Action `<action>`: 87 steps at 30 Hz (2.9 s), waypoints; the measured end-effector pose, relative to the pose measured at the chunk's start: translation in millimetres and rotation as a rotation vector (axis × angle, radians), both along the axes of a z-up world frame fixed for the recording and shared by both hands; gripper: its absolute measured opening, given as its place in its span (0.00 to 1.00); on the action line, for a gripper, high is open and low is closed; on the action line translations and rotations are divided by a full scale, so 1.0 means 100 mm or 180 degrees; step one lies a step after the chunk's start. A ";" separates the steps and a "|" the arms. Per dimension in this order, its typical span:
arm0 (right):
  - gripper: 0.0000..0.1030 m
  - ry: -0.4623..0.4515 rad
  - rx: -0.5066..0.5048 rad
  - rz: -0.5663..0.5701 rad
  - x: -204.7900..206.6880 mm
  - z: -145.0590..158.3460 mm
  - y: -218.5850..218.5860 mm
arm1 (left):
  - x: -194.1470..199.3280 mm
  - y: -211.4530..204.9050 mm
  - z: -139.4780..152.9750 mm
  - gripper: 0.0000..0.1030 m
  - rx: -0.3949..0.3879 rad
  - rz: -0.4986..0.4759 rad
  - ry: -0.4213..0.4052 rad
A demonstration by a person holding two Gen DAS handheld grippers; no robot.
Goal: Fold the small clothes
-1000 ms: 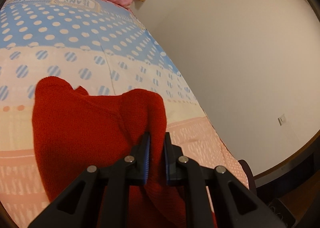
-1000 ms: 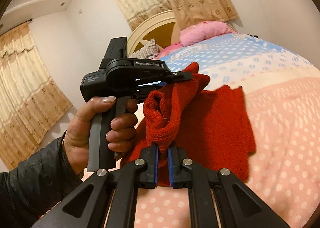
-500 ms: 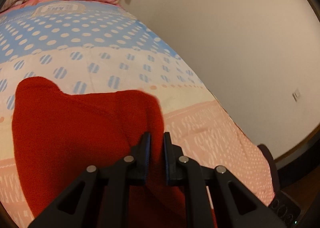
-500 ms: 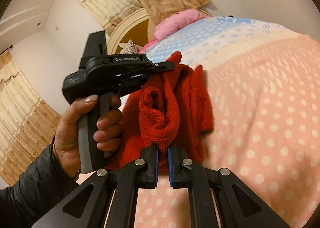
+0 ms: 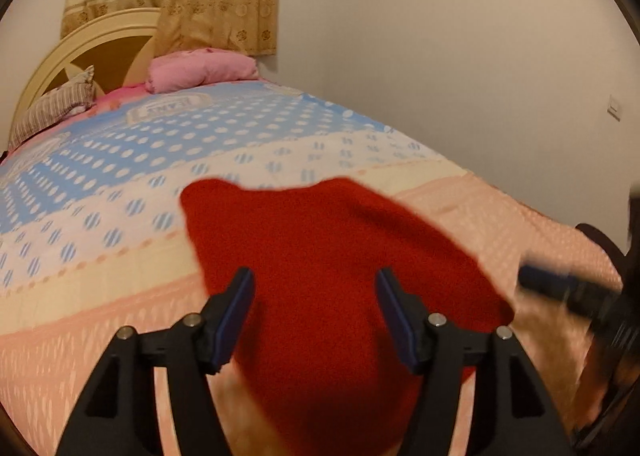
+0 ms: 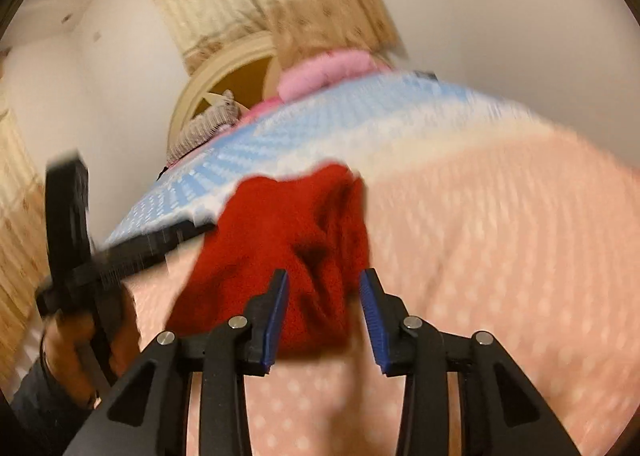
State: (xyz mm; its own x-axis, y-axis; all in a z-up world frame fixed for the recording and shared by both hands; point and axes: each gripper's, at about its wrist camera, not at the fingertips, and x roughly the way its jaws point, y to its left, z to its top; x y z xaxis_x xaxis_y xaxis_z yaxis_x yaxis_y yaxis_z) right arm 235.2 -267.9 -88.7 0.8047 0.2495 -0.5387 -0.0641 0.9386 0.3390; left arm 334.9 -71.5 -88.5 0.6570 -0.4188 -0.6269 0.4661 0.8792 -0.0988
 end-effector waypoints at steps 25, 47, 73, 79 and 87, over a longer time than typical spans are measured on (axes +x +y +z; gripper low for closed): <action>0.37 0.0941 -0.0311 0.0440 1.67 -0.27 0.27 | -0.03 0.16 -0.52 0.88 -0.0139 0.0173 0.0442; 0.42 0.0571 0.0513 0.0639 1.51 -0.51 -0.15 | 0.01 0.19 -0.58 1.00 -0.0098 0.0300 0.0531; 0.56 0.0859 0.0588 0.0529 2.01 -0.71 -0.44 | 0.08 0.24 -0.63 1.00 -0.0386 0.0183 0.0709; 0.45 0.0823 0.0672 0.0752 2.04 -0.75 -0.37 | 0.09 0.27 -0.63 0.99 -0.0577 0.0028 0.0781; 0.35 0.0863 0.0932 0.0843 2.06 -0.82 -0.41 | 0.08 0.25 -0.63 0.90 -0.0679 -0.0089 0.0833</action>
State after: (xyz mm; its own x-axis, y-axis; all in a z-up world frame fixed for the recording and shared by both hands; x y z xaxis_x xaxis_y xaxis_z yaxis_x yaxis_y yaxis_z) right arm 441.1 -308.8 -170.3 0.5331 0.5995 -0.5970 -0.1608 0.7645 0.6242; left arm 342.8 -46.3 -152.0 0.4717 -0.5742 -0.6692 0.4241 0.8131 -0.3987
